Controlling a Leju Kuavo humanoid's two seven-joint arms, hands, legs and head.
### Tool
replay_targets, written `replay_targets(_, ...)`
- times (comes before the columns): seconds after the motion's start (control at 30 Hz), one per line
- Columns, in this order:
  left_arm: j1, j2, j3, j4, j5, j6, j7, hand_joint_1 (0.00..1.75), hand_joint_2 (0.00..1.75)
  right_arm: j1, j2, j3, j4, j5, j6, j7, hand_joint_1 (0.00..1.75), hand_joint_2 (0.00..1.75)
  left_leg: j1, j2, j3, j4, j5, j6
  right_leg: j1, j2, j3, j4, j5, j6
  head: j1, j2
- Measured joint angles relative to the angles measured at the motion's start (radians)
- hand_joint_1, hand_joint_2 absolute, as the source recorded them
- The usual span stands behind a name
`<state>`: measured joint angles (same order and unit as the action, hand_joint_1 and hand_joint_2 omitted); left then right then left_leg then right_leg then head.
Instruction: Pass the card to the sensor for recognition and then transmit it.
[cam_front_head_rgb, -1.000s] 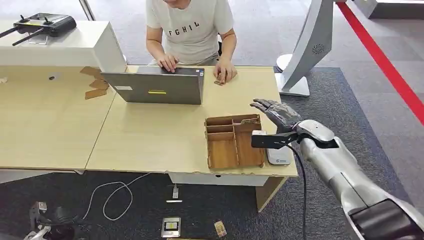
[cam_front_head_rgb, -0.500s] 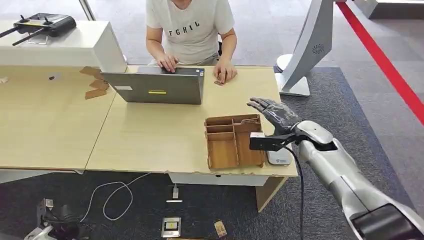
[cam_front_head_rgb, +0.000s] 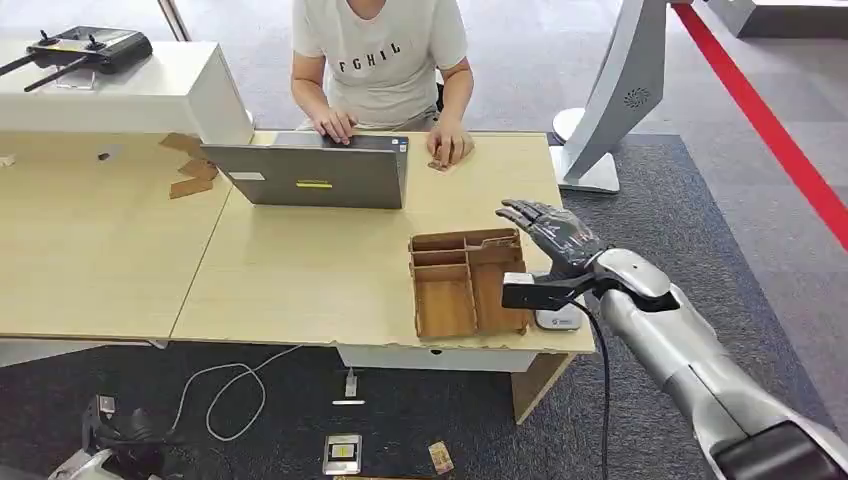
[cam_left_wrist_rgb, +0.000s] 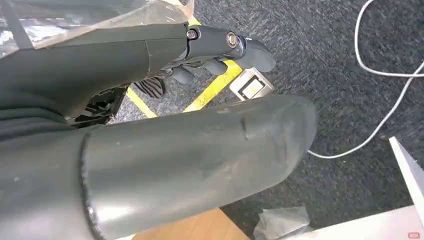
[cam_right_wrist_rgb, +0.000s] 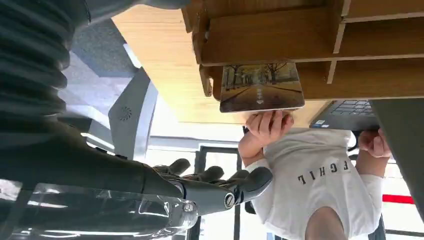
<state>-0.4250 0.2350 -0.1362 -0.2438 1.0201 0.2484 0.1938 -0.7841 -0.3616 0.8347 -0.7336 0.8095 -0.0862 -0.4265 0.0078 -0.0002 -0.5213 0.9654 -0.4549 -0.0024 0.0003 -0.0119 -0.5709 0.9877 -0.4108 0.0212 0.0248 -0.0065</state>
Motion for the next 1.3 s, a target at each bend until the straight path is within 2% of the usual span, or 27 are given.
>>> replay_targets(0.63,-0.019,-0.039,-0.006,0.0,-0.043,-0.001,0.035,0.0,0.0,0.0,0.055,0.036,-0.051,0.006,-0.031,0.024,0.0,1.75,0.0,0.0,0.0,0.0,0.0,0.0,0.0,0.0,0.0,0.0,0.0,0.0,0.0,0.0)
replay_targets(1.3,-0.026,-0.057,-0.014,0.0,-0.05,0.001,0.056,0.0,0.0,-0.022,0.105,0.053,-0.029,0.003,-0.052,0.014,0.0,1.75,0.0,0.0,0.0,0.0,0.0,0.0,0.0,0.0,0.0,0.0,0.0,0.0,0.0,0.0)
